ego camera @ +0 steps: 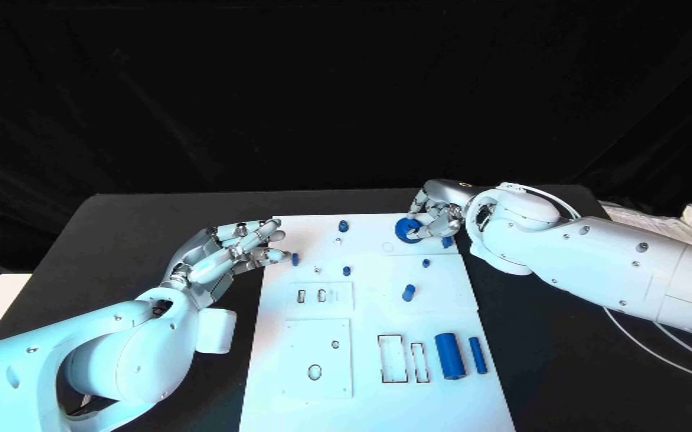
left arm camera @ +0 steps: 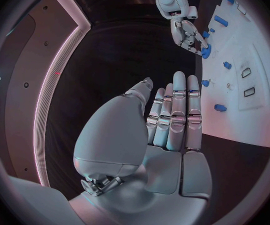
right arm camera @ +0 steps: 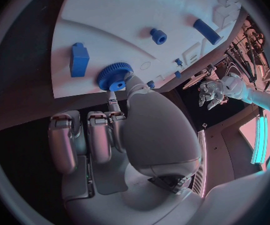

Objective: Assemble the parts on the task board

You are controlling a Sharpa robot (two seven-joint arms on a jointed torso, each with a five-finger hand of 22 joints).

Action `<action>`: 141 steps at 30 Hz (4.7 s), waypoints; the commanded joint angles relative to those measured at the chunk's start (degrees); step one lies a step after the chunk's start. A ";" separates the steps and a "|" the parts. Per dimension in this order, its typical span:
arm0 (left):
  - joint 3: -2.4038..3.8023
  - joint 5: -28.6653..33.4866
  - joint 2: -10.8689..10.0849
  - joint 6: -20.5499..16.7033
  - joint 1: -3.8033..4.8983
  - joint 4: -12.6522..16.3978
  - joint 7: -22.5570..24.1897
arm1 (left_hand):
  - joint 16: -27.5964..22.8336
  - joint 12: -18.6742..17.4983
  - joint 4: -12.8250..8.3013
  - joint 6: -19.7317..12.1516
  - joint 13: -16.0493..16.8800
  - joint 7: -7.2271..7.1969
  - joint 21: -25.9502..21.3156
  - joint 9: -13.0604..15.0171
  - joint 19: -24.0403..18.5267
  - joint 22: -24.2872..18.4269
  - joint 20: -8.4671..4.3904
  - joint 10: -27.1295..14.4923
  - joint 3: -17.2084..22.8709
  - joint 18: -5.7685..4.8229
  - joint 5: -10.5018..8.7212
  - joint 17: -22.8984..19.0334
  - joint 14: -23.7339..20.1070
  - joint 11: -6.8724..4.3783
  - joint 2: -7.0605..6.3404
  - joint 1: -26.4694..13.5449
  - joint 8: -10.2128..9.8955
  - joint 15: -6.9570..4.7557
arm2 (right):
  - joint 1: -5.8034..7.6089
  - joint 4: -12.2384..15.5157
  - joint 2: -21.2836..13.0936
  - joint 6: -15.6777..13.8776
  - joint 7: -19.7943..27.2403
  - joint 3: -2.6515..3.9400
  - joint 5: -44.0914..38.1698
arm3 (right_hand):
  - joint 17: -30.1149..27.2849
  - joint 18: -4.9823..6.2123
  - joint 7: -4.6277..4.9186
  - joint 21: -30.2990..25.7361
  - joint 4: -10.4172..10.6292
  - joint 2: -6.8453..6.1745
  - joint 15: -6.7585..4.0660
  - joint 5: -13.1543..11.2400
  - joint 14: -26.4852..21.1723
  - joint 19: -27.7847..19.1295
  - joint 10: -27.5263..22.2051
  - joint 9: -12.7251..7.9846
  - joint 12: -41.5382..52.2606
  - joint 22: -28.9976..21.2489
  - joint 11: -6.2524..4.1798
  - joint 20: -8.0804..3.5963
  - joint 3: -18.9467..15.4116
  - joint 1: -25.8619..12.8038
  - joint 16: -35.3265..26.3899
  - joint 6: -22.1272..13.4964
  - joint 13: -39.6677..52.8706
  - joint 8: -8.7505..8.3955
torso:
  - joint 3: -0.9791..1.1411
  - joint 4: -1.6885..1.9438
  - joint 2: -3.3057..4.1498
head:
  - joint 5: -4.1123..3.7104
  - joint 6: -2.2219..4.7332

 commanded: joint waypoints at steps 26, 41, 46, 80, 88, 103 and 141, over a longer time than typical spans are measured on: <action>0.04 -0.31 0.14 0.99 0.06 -0.01 -0.21 | -0.58 -0.21 -0.13 0.02 -0.04 0.58 -0.34 0.01 -0.05 -0.17 0.38 -0.50 1.16 0.68 -0.14 0.43 -0.46 -0.06 0.43 0.37 -0.34 0.18 | -2.01 4.62 0.31 -7.78 0.93 -0.21 -11.51 | 13.73 -0.79 -1.21 0.33 -1.36 1.22 -0.86 3.06 5.70 6.00 5.18 -0.02 0.75 15.08 -1.52 -0.76 5.74 -1.63 0.90 3.89 13.54 0.51 | -0.07 0.12 -0.02 | -0.01 -0.27; 0.04 -0.31 0.25 1.01 0.06 -0.09 -0.21 | -0.61 -0.21 -0.16 0.02 -0.04 0.58 -0.35 0.01 -0.06 -0.18 0.38 -0.52 1.27 0.68 -0.13 0.47 -0.47 -0.06 0.49 0.40 -0.37 0.17 | -1.73 9.60 3.85 -12.83 -1.17 -0.33 -16.84 | 14.30 -0.79 -1.53 0.33 -2.52 1.84 -1.10 4.88 5.82 6.00 5.22 0.04 0.76 15.08 -1.81 -0.99 7.61 -1.34 1.12 4.66 13.59 0.55 | -0.09 0.09 0.02 | 0.48 -0.16; 0.04 -0.31 0.38 1.06 0.06 -0.10 -0.22 | -0.61 -0.21 -0.16 0.02 -0.04 0.58 -0.35 0.01 -0.06 -0.18 0.38 -0.52 1.27 0.68 -0.13 0.47 -0.47 -0.06 0.49 0.40 -0.37 0.17 | -1.74 8.73 6.54 -12.03 -1.55 -0.92 -17.51 | 14.33 -0.79 -1.52 0.33 -2.57 1.84 -1.12 4.61 5.83 6.00 5.20 0.04 0.69 15.08 -1.82 -1.02 7.74 -1.58 1.13 4.72 13.55 0.51 | -0.03 0.16 0.05 | 0.68 -0.20; 0.04 -0.31 0.51 1.33 0.06 -0.14 -0.44 | -0.61 -0.21 -0.16 0.02 -0.04 0.58 -0.35 0.01 -0.06 -0.18 0.38 -0.52 1.27 0.68 -0.13 0.47 -0.47 -0.06 0.49 0.40 -0.37 0.17 | -2.13 1.59 12.97 -5.27 -4.57 -2.38 -19.31 | 13.36 -0.79 0.42 0.33 1.06 -1.88 0.37 -6.84 5.62 6.00 4.34 -0.96 -1.60 15.08 -0.06 0.26 5.11 -10.52 0.72 -1.70 12.45 -2.73 | 0.04 0.02 0.02 | 1.04 -0.53; 0.04 -0.31 0.47 1.35 0.06 -0.13 -0.49 | -0.73 -0.23 -0.26 -0.02 -0.05 0.64 -0.36 0.00 -0.08 -0.22 0.38 -0.64 1.53 0.67 -0.17 0.63 -0.50 -0.02 0.42 0.38 -0.48 0.20 | -2.13 1.43 13.03 -4.11 -4.21 -2.52 -18.23 | 13.66 -0.79 0.74 0.33 3.82 -0.96 0.72 -3.08 5.68 6.00 4.38 -0.74 -1.52 15.08 0.31 0.66 -0.52 -17.40 0.83 -2.36 12.60 -2.49 | 0.01 0.00 0.04 | 1.13 -0.58; 0.04 -0.31 0.45 1.45 0.06 -0.17 -0.61 | -0.82 -0.24 -0.44 -0.03 -0.07 0.65 -0.35 0.00 -0.07 -0.24 0.37 -0.78 1.93 0.68 -0.13 0.78 -0.50 0.00 0.54 0.54 -0.56 0.18 | -2.15 1.22 12.61 -6.75 -4.35 -2.56 -16.58 | 13.99 -0.79 0.45 0.33 3.61 2.91 0.56 -0.15 5.75 6.00 4.59 -0.63 -1.02 15.08 0.10 0.56 -1.70 -17.41 0.97 -1.16 12.94 -2.44 | 0.04 -0.01 0.02 | 1.14 -0.61; -0.02 -0.31 1.72 1.68 -0.03 -3.21 -0.17 | -1.01 -0.14 -0.67 0.22 -0.04 0.51 -0.34 0.06 -0.09 -0.28 0.35 -0.67 2.51 0.68 -0.14 1.03 -0.54 -0.08 0.57 0.61 -0.52 0.16 | -2.74 4.50 -11.78 -8.98 18.12 -1.51 13.79 | 13.08 -0.79 1.07 0.33 -6.76 0.06 0.84 1.24 5.54 6.00 3.82 -0.90 -3.03 15.08 0.49 0.77 -1.79 -1.37 0.51 -2.49 12.14 -2.73 | 1.25 -2.07 -1.45 | 1.24 -0.21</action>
